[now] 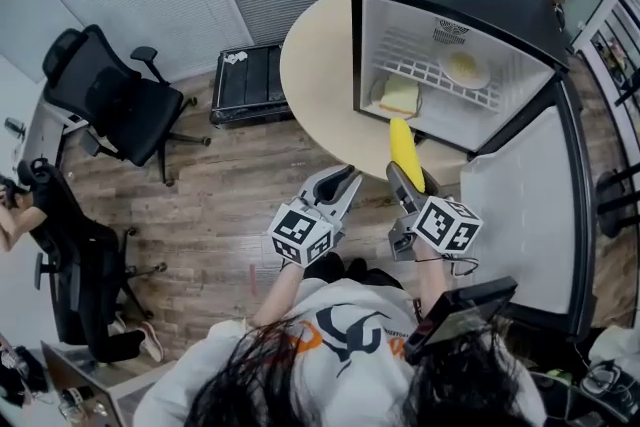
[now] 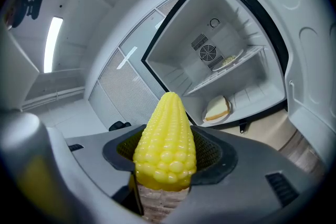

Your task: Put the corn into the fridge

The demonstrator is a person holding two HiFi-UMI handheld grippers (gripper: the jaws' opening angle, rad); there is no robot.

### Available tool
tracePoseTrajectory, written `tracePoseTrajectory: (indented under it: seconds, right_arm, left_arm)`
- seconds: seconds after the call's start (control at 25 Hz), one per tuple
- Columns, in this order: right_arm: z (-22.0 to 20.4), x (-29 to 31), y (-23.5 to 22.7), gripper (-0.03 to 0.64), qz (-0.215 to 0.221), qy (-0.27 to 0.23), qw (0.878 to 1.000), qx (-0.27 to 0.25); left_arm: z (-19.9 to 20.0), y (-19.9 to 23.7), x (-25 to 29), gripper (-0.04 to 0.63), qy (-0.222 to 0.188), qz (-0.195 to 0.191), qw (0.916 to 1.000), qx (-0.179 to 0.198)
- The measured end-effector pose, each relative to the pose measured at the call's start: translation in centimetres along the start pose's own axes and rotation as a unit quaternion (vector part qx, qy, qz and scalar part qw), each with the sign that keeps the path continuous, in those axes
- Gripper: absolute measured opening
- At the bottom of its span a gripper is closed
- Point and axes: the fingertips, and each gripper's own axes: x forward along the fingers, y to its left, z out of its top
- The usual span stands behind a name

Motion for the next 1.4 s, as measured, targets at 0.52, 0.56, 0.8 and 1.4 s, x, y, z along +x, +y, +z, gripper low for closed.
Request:
tracePoseTrajectory:
  seconds: [0.52, 0.56, 0.8, 1.4]
  right_arm:
    - [2.6, 3.2, -2.8, 0.258, -0.031, -0.016, 0.999, 0.005]
    - [3.0, 3.6, -2.9, 0.259, -0.034, -0.016, 0.999, 0.001]
    - [5.7, 7.1, -3.7, 0.259, -0.045, -0.019, 0.999, -0.019]
    - [15.8, 18.0, -6.2, 0.253, -0.08, -0.023, 0.987, -0.14]
  left_arm:
    - [-0.1, 3.1, 5.0, 0.075, 0.024, -0.03, 0.9991, 0.016]
    - [0.0, 3.5, 5.5, 0.075, 0.025, -0.034, 0.999, 0.017]
    - [1.2, 5.8, 8.1, 0.075, 0.025, -0.056, 0.9978, 0.024]
    - [2.6, 9.8, 13.3, 0.075, 0.02, -0.087, 0.996, 0.005]
